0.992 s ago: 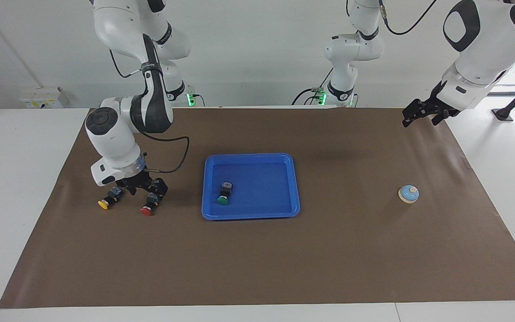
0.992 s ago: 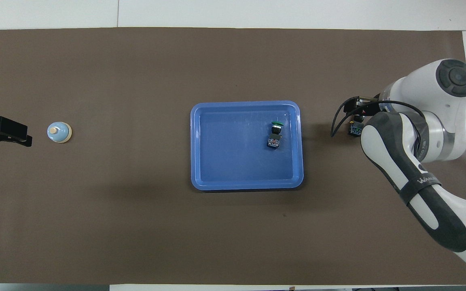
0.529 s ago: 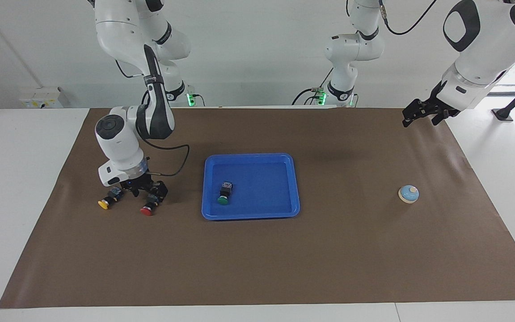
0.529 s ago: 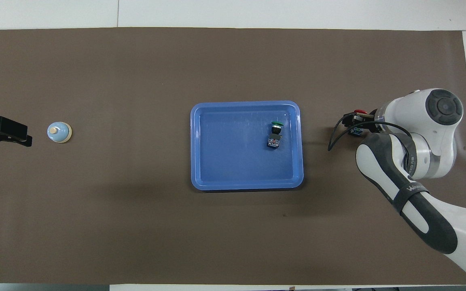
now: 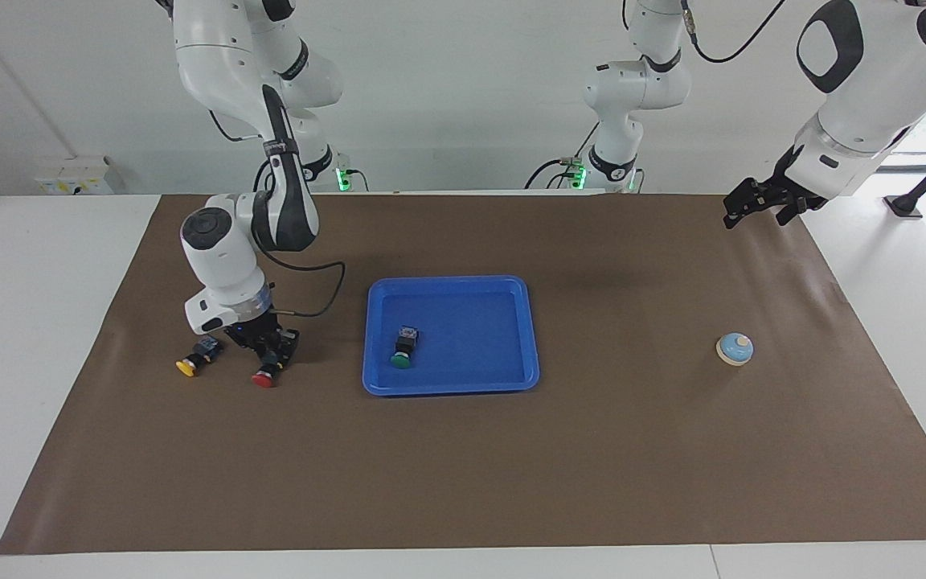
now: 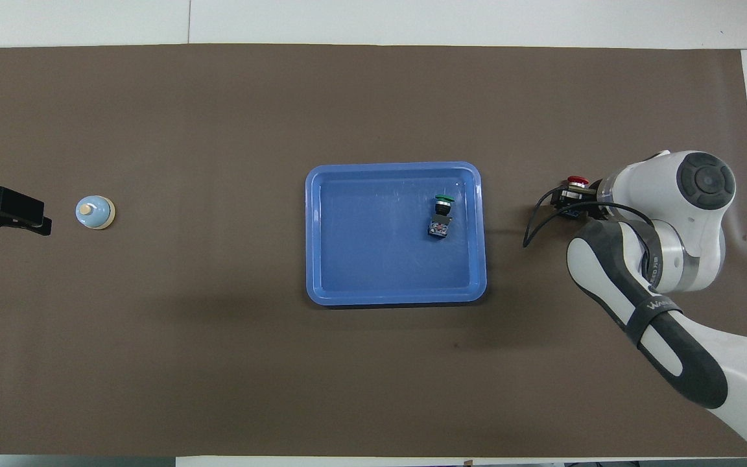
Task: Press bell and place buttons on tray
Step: 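Move the right gripper back and grasp the red-capped button, then carry the red button into the tray beside the green one, then move the right gripper to the yellow-capped button and grasp it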
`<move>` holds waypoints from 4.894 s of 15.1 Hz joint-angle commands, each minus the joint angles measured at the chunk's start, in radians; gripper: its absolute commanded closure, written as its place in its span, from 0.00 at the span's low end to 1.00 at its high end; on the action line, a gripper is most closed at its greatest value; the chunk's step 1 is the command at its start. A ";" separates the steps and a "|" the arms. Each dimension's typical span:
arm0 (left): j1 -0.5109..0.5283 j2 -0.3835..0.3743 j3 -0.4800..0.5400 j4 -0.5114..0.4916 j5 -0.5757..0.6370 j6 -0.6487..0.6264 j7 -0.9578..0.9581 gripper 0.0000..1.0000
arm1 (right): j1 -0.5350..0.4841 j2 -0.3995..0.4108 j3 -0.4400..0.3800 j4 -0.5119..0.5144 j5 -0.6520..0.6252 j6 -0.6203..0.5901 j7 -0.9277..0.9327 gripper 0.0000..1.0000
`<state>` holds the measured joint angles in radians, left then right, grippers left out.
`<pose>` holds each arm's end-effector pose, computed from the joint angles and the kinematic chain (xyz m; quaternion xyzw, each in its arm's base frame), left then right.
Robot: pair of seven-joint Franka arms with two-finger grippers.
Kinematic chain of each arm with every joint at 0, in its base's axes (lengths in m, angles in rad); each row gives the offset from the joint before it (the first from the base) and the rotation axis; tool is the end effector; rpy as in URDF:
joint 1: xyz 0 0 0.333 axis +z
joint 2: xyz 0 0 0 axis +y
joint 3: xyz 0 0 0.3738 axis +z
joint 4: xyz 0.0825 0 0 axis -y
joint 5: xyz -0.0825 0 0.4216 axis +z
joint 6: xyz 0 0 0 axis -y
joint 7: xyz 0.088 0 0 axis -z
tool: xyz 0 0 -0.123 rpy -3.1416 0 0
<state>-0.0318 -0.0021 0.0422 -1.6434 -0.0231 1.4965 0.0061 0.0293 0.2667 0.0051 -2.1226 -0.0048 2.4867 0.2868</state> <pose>0.5774 0.0030 0.6252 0.9973 0.0021 -0.0722 0.0122 0.6256 0.0214 0.3065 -0.9911 0.1240 -0.0482 0.0069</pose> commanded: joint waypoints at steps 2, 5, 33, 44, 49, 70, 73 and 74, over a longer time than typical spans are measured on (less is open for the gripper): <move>0.012 0.002 -0.007 0.010 0.000 -0.018 -0.006 0.00 | 0.027 -0.007 0.013 0.062 -0.003 -0.066 -0.011 1.00; 0.012 0.004 -0.007 0.010 0.000 -0.018 -0.006 0.00 | 0.096 0.000 0.013 0.218 -0.001 -0.240 0.002 1.00; 0.012 0.002 -0.007 0.010 0.000 -0.018 -0.006 0.00 | 0.430 0.066 0.010 0.377 0.002 -0.340 0.433 0.00; 0.012 0.002 -0.005 0.010 0.000 -0.018 -0.006 0.00 | -0.056 -0.058 0.001 0.284 -0.017 -0.424 -0.177 0.00; 0.012 0.002 -0.005 0.010 0.000 -0.018 -0.006 0.00 | -0.193 -0.060 0.003 0.285 -0.006 -0.431 -0.170 0.00; 0.012 0.002 -0.007 0.010 0.000 -0.018 -0.006 0.00 | -0.227 0.011 0.003 0.015 0.002 -0.014 0.184 0.03; 0.012 0.002 -0.007 0.010 0.000 -0.018 -0.006 0.00 | -0.250 0.025 0.003 0.013 0.002 -0.002 0.176 0.05; 0.012 0.002 -0.005 0.010 0.000 -0.018 -0.006 0.00 | -0.250 0.031 0.003 0.013 0.002 0.001 0.173 0.17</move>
<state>-0.0316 -0.0021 0.0427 -1.6434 -0.0231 1.4964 0.0061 -0.1957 0.2905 -0.0021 -2.0991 -0.0046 2.4606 0.4511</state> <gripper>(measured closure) 0.000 0.053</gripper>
